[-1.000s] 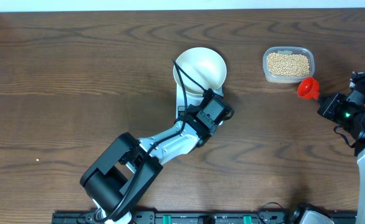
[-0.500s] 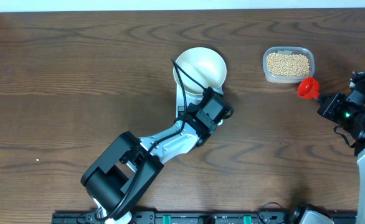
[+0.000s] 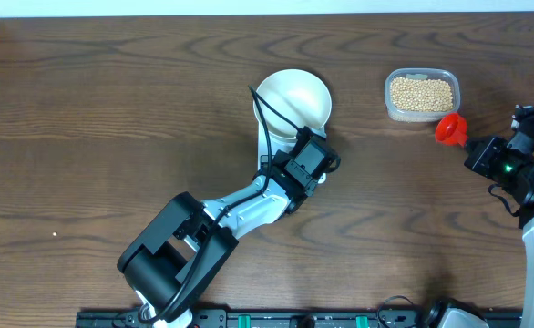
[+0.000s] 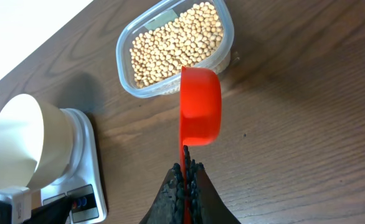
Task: Scoop item into bowl and weigh 50g on scale
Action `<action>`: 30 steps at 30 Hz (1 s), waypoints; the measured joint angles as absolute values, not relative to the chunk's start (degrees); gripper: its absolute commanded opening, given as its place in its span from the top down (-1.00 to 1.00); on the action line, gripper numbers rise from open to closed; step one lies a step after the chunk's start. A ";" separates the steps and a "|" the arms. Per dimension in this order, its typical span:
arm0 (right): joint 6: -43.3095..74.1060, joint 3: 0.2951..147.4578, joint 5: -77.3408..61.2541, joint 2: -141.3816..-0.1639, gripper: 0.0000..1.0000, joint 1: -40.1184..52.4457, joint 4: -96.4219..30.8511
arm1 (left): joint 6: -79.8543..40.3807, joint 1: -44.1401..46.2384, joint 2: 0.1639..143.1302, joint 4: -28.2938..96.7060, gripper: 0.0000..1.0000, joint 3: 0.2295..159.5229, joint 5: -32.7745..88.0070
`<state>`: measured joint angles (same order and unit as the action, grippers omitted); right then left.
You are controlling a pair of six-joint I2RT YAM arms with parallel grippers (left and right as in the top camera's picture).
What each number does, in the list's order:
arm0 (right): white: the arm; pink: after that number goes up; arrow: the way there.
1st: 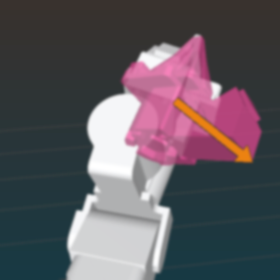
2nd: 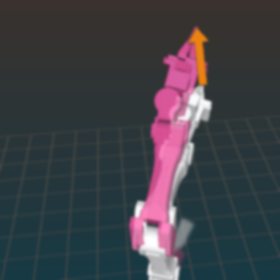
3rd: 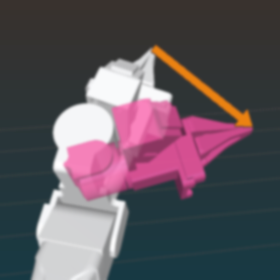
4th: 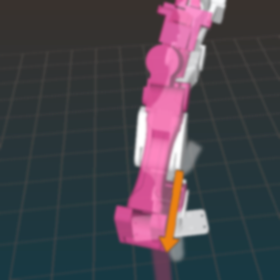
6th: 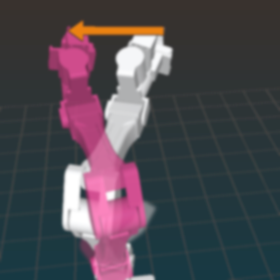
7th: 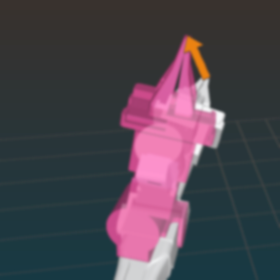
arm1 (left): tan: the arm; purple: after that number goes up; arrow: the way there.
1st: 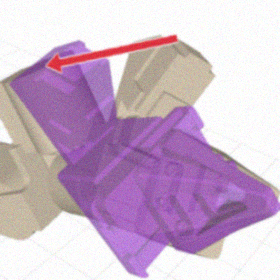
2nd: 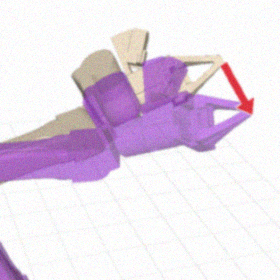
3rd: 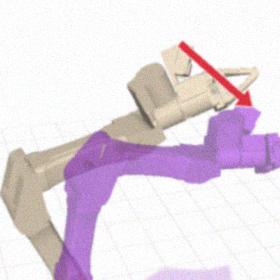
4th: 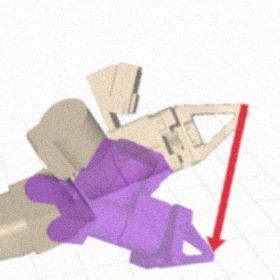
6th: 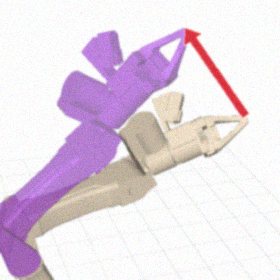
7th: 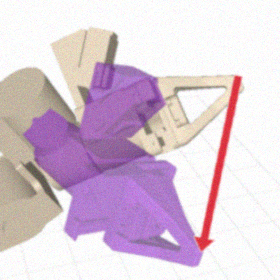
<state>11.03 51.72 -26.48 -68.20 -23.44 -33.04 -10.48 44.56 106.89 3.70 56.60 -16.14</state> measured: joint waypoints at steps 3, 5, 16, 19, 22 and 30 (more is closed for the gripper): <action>11.03 51.72 -26.48 -68.20 0.98 -23.44 -33.01 | -10.48 44.47 106.89 3.14 0.85 56.60 -15.29; 11.03 51.72 -26.48 -68.20 0.98 -23.44 -33.01 | -10.48 44.47 106.89 2.96 0.85 56.60 -15.07; 11.00 51.72 -26.48 -68.20 0.98 -23.44 -33.01 | -10.48 44.47 106.87 3.55 0.85 56.58 -14.87; 11.00 51.72 -26.48 -68.20 0.98 -23.44 -33.01 | -10.48 44.47 106.87 3.81 0.85 56.62 -14.72; 11.03 51.72 -26.48 -68.20 0.98 -23.44 -33.04 | -10.48 44.47 106.87 3.79 0.85 56.62 -14.68; 11.03 51.72 -26.48 -68.20 0.98 -23.44 -33.19 | -10.59 44.47 106.80 4.29 0.85 56.73 -13.82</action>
<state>11.03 51.72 -26.48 -68.20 -23.44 -33.19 -10.59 44.47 106.80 4.29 56.73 -13.82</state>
